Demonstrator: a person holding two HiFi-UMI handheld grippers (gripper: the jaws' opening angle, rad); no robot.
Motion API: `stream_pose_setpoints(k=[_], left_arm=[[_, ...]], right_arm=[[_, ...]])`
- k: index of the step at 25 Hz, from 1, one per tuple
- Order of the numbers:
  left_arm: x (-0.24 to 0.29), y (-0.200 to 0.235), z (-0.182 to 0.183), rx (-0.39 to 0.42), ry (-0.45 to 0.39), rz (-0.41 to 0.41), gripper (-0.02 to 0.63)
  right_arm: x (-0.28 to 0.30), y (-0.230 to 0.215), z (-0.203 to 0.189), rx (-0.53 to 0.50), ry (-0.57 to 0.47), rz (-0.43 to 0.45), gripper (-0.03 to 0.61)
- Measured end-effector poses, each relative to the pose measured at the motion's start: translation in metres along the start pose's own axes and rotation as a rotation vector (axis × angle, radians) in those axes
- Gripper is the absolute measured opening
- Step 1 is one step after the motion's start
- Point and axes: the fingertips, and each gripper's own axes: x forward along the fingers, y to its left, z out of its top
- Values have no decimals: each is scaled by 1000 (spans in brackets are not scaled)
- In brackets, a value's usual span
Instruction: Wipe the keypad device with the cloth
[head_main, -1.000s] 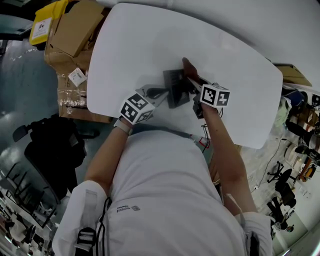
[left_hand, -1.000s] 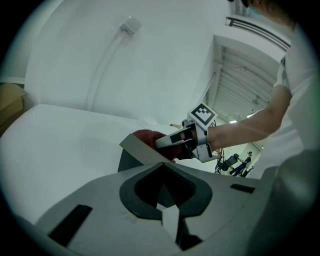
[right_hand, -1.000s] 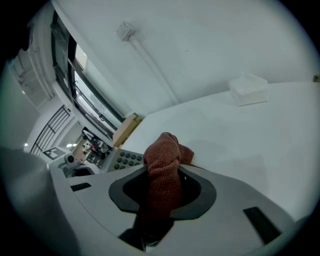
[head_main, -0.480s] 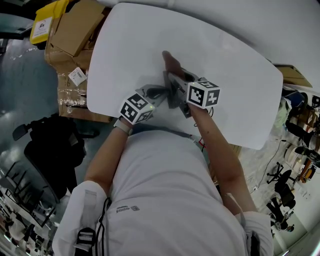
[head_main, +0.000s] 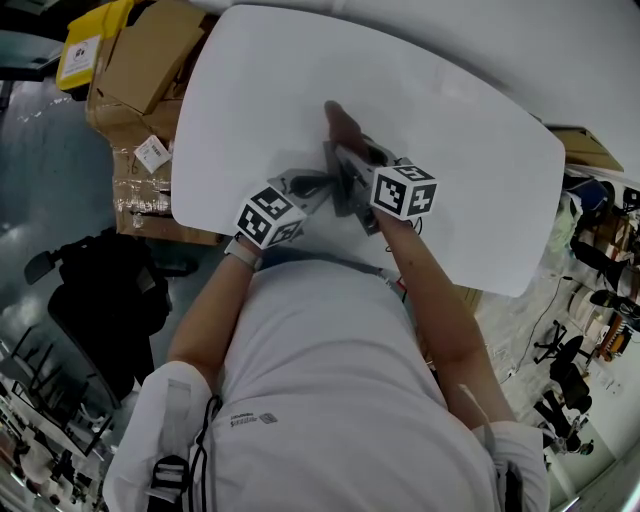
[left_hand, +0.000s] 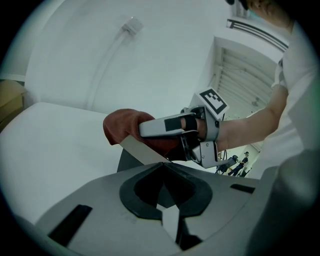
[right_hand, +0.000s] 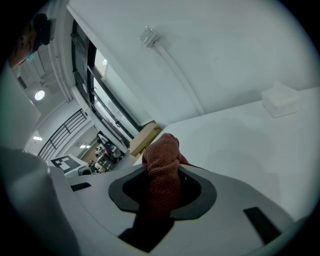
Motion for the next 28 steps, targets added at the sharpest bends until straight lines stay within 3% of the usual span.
stream_pose_setpoints(k=[7, 11, 15, 22, 28], left_arm=[[-1, 1, -1, -9, -3, 0, 15], [0, 0, 0, -11, -5, -2, 17], [0, -1, -1, -12, -6, -2, 15], [0, 1, -1, -21, -8, 0, 15], [-1, 3, -3, -28, -9, 6, 15]], right_arm=[[-1, -26, -7, 75, 12, -23, 114], [-7, -63, -20, 152, 15, -97, 114], [-13, -93, -34, 140, 70, -155, 114], [-17, -107, -38, 203, 79, -177, 114], [-24, -106, -49, 159, 111, -234, 112]])
